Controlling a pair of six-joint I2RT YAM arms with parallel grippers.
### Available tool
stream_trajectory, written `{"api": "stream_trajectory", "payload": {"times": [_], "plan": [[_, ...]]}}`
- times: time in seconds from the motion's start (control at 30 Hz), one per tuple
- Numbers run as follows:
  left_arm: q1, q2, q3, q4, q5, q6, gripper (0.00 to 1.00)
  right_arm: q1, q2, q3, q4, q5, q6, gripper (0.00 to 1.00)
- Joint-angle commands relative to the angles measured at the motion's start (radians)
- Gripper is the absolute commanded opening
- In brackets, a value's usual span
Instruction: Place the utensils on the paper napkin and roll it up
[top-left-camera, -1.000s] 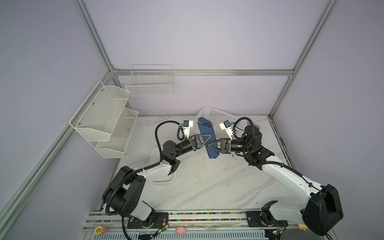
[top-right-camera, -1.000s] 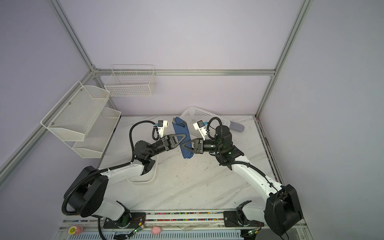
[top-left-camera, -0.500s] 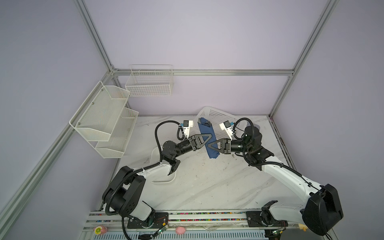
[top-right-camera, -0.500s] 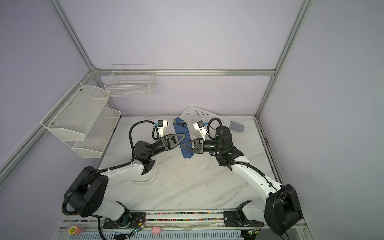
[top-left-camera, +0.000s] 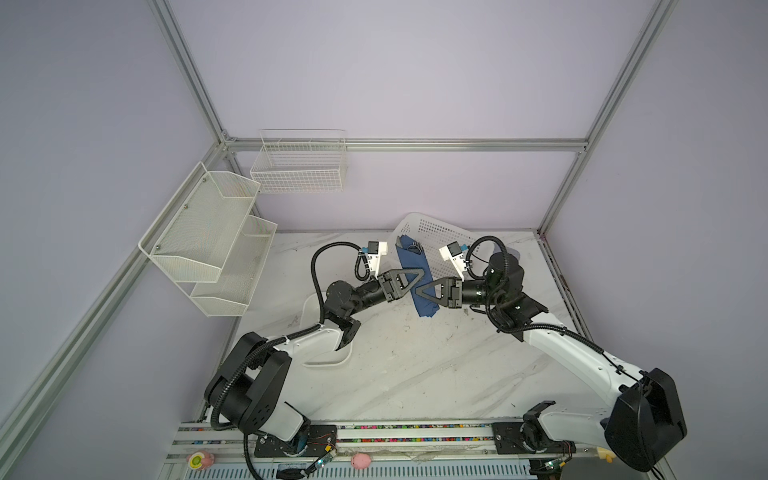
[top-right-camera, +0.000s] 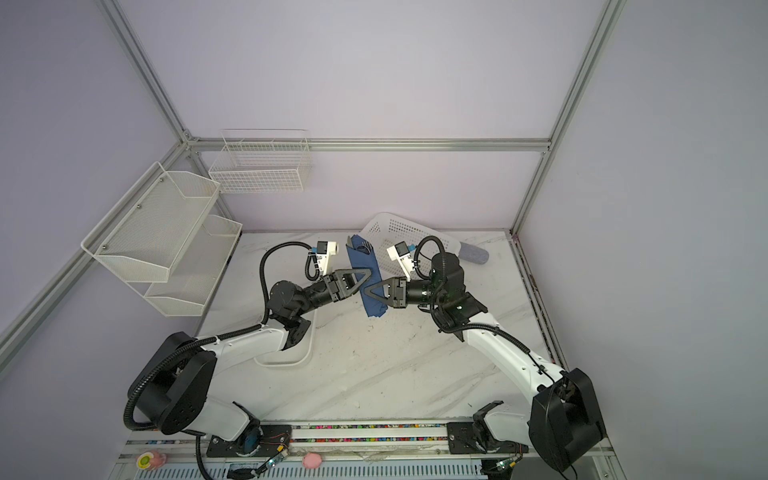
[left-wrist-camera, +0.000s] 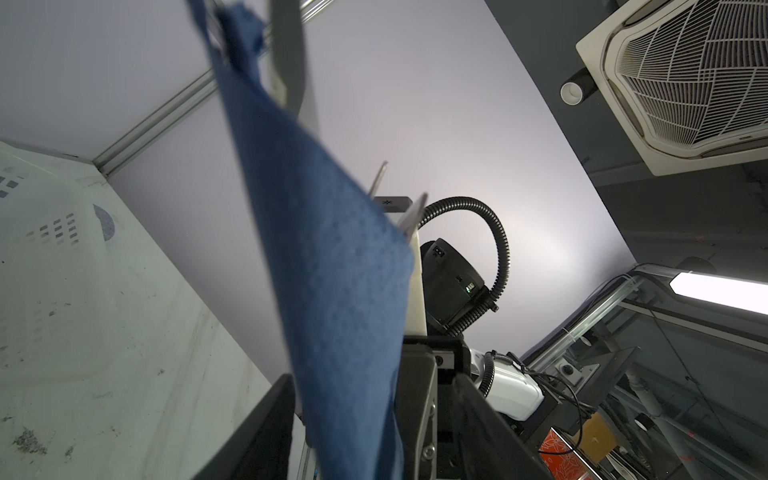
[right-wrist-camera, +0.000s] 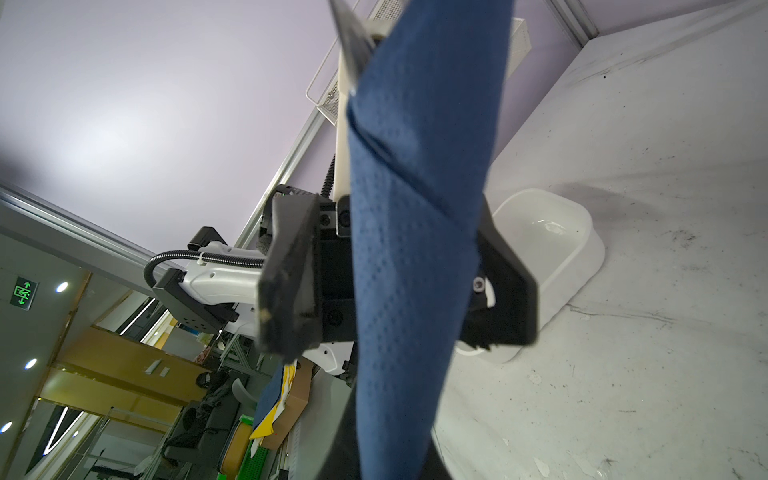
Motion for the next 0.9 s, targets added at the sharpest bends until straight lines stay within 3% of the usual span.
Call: {"api": "stream_trajectory", "payload": {"times": [0.0, 0.13, 0.27, 0.43, 0.5, 0.87], "plan": [[0.003, 0.002, 0.038, 0.064, -0.001, 0.01, 0.55, -0.005, -0.02, -0.006, 0.06, -0.003, -0.003, 0.12], [0.003, -0.005, 0.043, 0.054, 0.008, 0.009, 0.42, -0.004, -0.011, -0.01, 0.064, 0.006, -0.007, 0.12], [0.003, -0.012, 0.038, 0.014, 0.016, 0.02, 0.4, -0.004, 0.002, -0.012, 0.114, 0.001, 0.027, 0.12], [0.003, -0.007, 0.027, 0.012, -0.002, 0.017, 0.58, -0.005, -0.008, -0.018, 0.12, -0.008, 0.03, 0.12], [0.005, -0.006, 0.024, 0.016, -0.01, 0.015, 0.58, -0.004, -0.01, -0.019, 0.116, -0.012, 0.028, 0.12], [0.003, -0.004, 0.03, 0.009, 0.003, 0.011, 0.27, -0.005, 0.004, -0.016, 0.115, -0.015, 0.029, 0.13]]}}
